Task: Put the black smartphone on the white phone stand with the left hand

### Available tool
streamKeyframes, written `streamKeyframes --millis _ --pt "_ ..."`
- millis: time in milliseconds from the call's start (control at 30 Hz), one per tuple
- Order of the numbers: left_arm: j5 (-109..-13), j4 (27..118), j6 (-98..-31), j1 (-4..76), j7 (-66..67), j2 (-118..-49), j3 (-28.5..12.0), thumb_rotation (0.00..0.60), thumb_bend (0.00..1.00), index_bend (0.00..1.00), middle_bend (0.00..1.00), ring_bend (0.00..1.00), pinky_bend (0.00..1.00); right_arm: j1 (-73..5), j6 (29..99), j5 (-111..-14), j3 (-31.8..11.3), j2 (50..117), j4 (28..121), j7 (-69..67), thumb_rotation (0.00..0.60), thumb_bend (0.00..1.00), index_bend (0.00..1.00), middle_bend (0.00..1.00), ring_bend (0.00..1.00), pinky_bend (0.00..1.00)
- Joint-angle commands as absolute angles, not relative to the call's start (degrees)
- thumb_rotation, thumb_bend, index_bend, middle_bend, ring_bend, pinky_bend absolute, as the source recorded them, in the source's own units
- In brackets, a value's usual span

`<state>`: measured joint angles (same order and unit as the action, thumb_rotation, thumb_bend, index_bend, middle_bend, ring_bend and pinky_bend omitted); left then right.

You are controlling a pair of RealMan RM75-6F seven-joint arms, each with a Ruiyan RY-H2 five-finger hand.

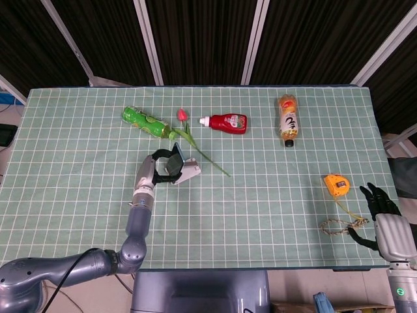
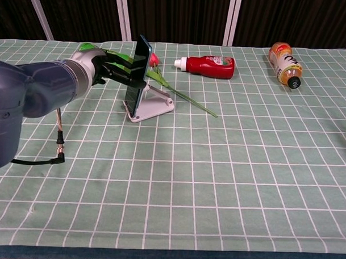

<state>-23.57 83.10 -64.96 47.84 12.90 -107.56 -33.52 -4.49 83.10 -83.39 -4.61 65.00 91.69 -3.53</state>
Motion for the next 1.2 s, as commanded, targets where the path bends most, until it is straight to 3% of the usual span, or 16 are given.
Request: streamKeyframes --millis 33,500,833,1000,1200 --pt "-23.52 83.39 -64.71 47.83 13.08 -107.31 -33.41 0.600 0.29 0.30 0.30 0.05 0.02 -4.50 83.10 -83.39 -4.62 64.99 91.70 -3.54 0.600 0.32 0.10 0.05 0.00 0.19" --pt "-22.79 84.60 -63.46 47.82 14.71 -105.83 -32.28 0.600 0.23 0.04 0.02 0.00 0.00 -4.49 83.17 -83.46 -4.63 65.03 91.63 -3.72 0.600 0.32 0.10 0.05 0.00 0.19" --pt "-23.62 87.90 -63.29 46.50 15.32 -103.10 -30.53 0.600 0.20 0.01 0.00 0.00 0.00 -4.48 83.23 -83.50 -4.64 65.06 91.60 -3.79 0.600 0.32 0.10 0.05 0.00 0.19" --pt "-27.68 95.68 -64.50 43.40 17.59 -96.74 -26.49 0.600 0.13 0.00 0.00 0.00 0.00 -4.44 83.35 -83.56 -4.63 65.09 91.60 -3.69 0.600 0.32 0.10 0.05 0.00 0.19" --pt "-34.38 100.62 -66.86 40.88 19.15 -91.82 -22.45 0.600 0.13 0.00 0.00 0.00 0.00 -4.41 83.41 -83.59 -4.62 65.10 91.61 -3.58 0.600 0.32 0.10 0.05 0.00 0.19"
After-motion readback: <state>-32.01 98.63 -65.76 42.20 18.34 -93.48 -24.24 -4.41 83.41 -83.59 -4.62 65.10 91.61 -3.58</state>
